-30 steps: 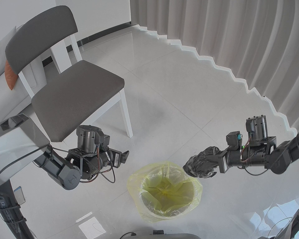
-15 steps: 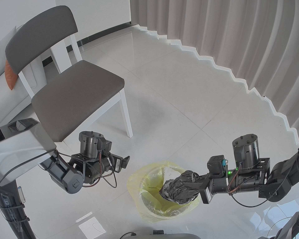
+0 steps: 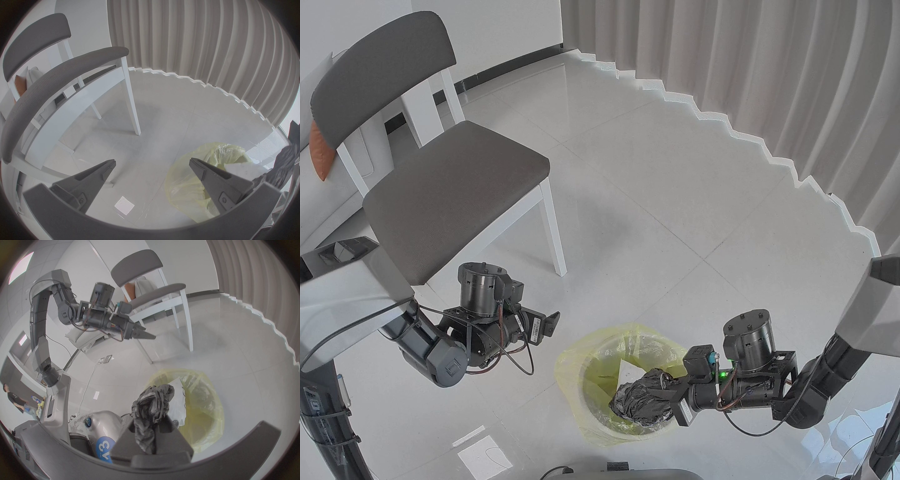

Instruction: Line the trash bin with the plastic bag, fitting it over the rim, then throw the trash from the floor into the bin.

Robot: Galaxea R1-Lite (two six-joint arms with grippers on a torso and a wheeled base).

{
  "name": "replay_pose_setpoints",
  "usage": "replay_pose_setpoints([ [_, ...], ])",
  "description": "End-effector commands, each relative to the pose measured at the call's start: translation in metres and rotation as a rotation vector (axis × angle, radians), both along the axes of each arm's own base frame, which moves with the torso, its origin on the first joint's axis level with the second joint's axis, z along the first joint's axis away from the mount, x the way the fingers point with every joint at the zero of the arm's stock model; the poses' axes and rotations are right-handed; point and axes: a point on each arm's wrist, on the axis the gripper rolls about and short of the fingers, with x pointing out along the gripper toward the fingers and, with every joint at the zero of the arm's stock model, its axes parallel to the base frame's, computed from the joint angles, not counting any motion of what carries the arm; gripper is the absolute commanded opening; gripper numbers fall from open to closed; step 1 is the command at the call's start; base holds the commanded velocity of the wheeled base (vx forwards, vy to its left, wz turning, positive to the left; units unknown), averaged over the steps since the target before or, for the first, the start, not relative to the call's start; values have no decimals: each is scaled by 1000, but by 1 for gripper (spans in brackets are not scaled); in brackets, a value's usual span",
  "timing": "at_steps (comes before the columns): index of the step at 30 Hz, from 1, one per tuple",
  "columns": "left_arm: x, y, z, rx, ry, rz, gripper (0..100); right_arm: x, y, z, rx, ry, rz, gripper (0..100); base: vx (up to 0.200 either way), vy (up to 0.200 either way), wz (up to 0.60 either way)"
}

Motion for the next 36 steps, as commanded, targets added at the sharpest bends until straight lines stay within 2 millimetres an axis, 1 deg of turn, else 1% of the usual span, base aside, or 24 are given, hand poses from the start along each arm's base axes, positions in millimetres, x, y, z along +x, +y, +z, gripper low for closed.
replay_pose_setpoints([
  [1, 4, 0, -9, -1, 1, 3, 100, 9, -2, -32, -41, 60, -23, 0, 0, 0, 0],
  [5, 3, 5, -9, -12, -27, 15, 100, 22, -9, -47, -25, 50, -57, 0, 0, 0, 0],
  [8, 3, 9, -8, -14, -30, 21, 100, 28, -10, -53, -13, 41, -61, 0, 0, 0, 0],
  [11, 7, 13, -8, -19, -33, 31, 100, 36, -4, -63, 0, 45, -42, 0, 0, 0, 0],
  [12, 7, 13, -8, -19, -33, 31, 100, 36, -4, -63, 0, 45, -42, 0, 0, 0, 0],
  [13, 8, 12, -9, -19, -31, 28, 100, 40, 2, -71, -1, 47, -33, 0, 0, 0, 0],
  [16, 6, 14, -10, -16, -25, 31, 100, 46, 10, -81, -6, 54, -25, 0, 0, 0, 0],
  [18, 6, 16, -7, -19, -33, 37, 100, 53, 14, -87, -9, 57, -25, 0, 0, 0, 0],
  [19, 6, 17, -7, -19, -33, 39, 100, 53, 14, -87, -10, 60, -25, 0, 0, 0, 0],
  [20, 7, 20, -3, -22, -43, 47, 100, 59, 17, -90, -18, 71, -29, 0, 0, 0, 0],
  [23, 8, 25, 4, -28, -60, 61, 100, 68, 21, -90, -47, 110, -32, 0, 0, 0, 0],
  [26, 8, 27, 5, -29, -63, 67, 100, 77, 25, -87, -62, 129, -34, 0, 0, 0, 0],
  [36, 7, 15, 4, -27, -67, 45, 100, 114, 33, -81, -115, 211, -64, 0, 0, 0, 0],
])
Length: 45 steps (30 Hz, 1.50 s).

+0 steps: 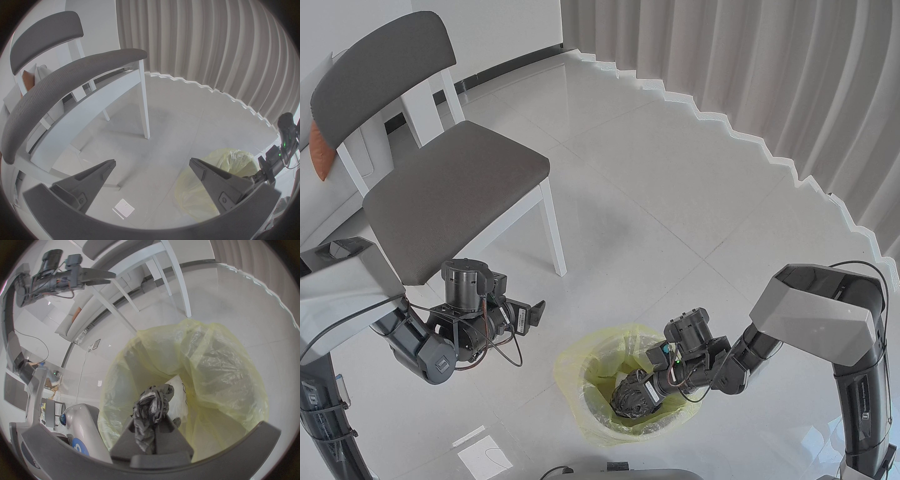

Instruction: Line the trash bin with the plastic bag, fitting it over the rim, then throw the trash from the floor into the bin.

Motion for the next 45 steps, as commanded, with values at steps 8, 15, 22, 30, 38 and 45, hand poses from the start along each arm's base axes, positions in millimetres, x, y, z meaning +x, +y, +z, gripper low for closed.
replay_pose_setpoints([
  [8, -1, -5, 2, 0, -7, -11, 100, 38, 16, -3, -43, 44, -17, 0, 0, 0, 0],
  [15, -1, -1, 2, -2, -6, 1, 100, 35, 18, -8, -60, 42, 5, 0, 0, 0, 0],
  [22, -2, -2, 0, -4, -7, -3, 100, 35, 18, -11, -64, 44, 8, 100, 0, 0, 0],
  [30, -2, -1, -1, -3, -9, -2, 100, 35, 18, -9, -72, 37, -2, 100, 0, 0, 0],
  [38, -9, -5, -7, 3, 18, -19, 100, 32, 16, -9, -75, 37, 0, 100, 0, 0, 0],
  [45, -15, -18, -42, 28, 85, -56, 100, 16, 5, 19, -72, -8, 26, 100, 0, 0, 0],
])
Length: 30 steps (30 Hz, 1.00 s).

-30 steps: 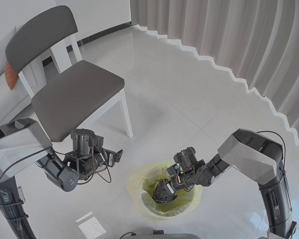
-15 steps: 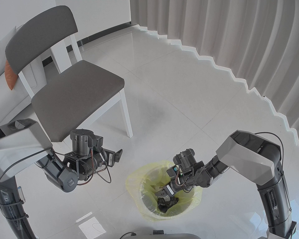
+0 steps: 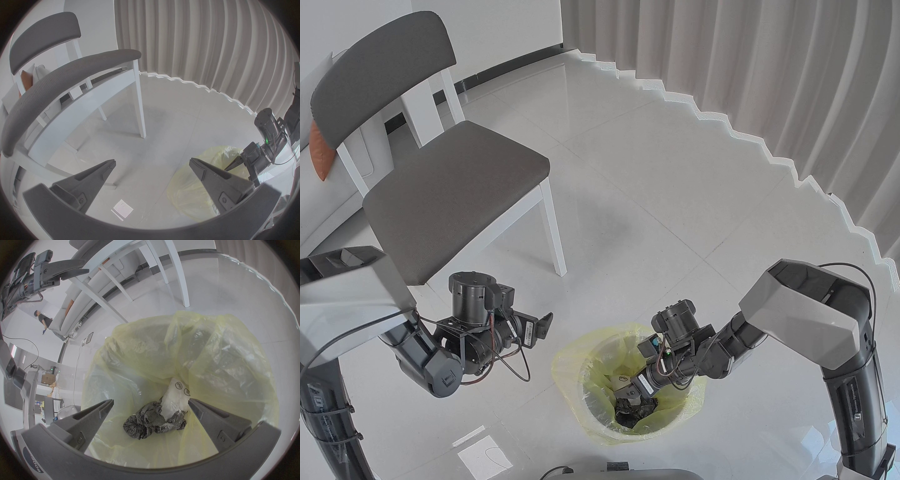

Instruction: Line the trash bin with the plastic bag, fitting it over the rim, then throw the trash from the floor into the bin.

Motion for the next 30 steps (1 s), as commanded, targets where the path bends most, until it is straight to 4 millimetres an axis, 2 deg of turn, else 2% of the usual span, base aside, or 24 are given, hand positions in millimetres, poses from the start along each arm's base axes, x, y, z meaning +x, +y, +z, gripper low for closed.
replay_pose_setpoints([
  [1, -4, -11, -37, 37, 82, -30, 100, -13, -8, 30, 23, -55, 17, 100, 0, 0, 0],
  [5, -4, -15, -71, 70, 124, -35, 100, -18, -18, 61, 87, -131, -3, 100, 0, 0, 0],
  [6, -2, -16, -81, 75, 119, -29, 100, -19, -26, 73, 107, -159, -19, 100, 0, 0, 0],
  [10, 1, -18, -95, 92, 121, -34, 100, -24, -60, 124, 185, -266, -91, 100, 0, 0, 0],
  [11, 1, -18, -95, 92, 121, -34, 100, -24, -60, 124, 185, -266, -91, 100, 0, 0, 0],
  [12, 2, -16, -102, 129, 132, -47, 100, -24, -88, 151, 216, -327, -164, 100, 0, 0, 0],
  [17, 11, -20, -111, 164, 131, -66, 100, -28, -157, 189, 216, -434, -336, 100, 0, 0, 0],
  [20, 17, -26, -113, 176, 159, -75, 100, -39, -180, 199, 204, -461, -394, 100, 0, 0, 0],
  [23, 24, -33, -114, 185, 178, -89, 100, -53, -196, 202, 178, -477, -422, 100, 0, 0, 0],
  [30, 41, -58, -114, 206, 207, -123, 100, -73, -202, 199, 145, -475, -416, 100, 0, 0, 0],
])
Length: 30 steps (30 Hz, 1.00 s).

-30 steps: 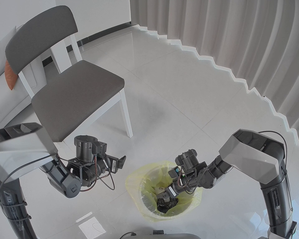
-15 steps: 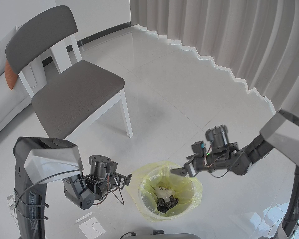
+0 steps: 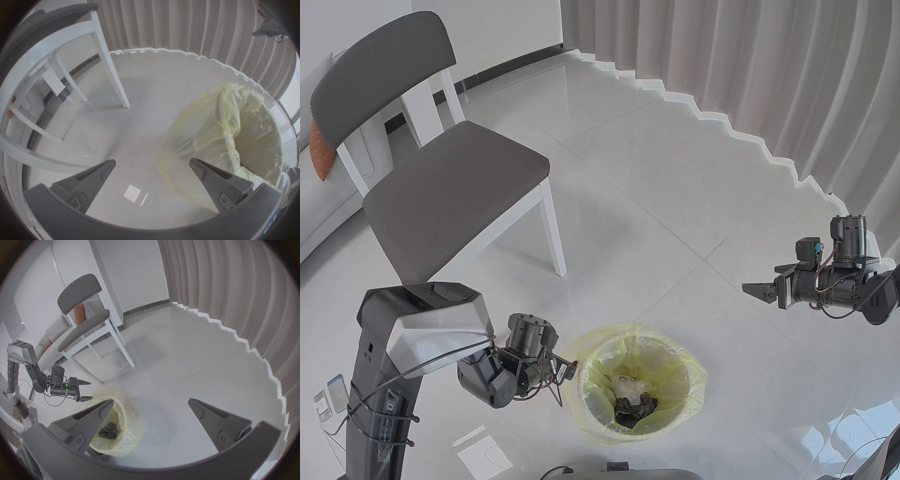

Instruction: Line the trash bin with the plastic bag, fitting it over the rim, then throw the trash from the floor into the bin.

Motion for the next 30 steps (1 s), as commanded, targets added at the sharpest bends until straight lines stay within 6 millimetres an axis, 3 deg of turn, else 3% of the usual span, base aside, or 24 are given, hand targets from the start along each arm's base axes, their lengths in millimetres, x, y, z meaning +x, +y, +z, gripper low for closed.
replay_pose_setpoints([
  [1, 17, -22, -6, 10, 8, -27, 100, -26, -9, 12, -13, -35, -16, 100, 0, 0, 0],
  [4, 28, -22, -9, 12, 4, -14, 100, -30, -10, 13, -12, -40, -16, 100, 0, 0, 0],
  [7, 46, 2, -10, 42, -20, 54, 100, -39, -10, 18, -8, -55, -17, 100, 0, 0, 0],
  [11, 40, 25, 13, 13, -38, 95, 100, -46, -12, 25, -2, -79, -23, 100, 0, 0, 0],
  [12, 29, 33, 34, -17, -65, 88, 100, -49, -15, 26, 1, -81, -35, 100, 0, 0, 0],
  [16, -1, 43, 85, -130, -144, 56, 100, -55, -17, 24, 3, -77, -61, 100, 0, 0, 0],
  [19, -17, 45, 123, -174, -224, 50, 100, -73, -18, 32, 20, -106, -72, 100, 0, 0, 0],
  [21, -23, 46, 134, -191, -245, 48, 100, -79, -19, 33, 24, -111, -77, 100, 0, 0, 0],
  [22, -42, 44, 161, -257, -289, 40, 100, -92, -19, 39, 35, -136, -86, 100, 0, 0, 0],
  [24, -60, 44, 181, -321, -318, 43, 100, -105, -21, 42, 39, -156, -113, 100, 0, 0, 0],
  [26, -73, 49, 193, -345, -339, 56, 100, -118, -24, 42, 46, -168, -153, 100, 0, 0, 0],
  [30, -109, 68, 218, -365, -416, 95, 100, -166, -26, 46, 116, -233, -198, 100, 0, 0, 0],
])
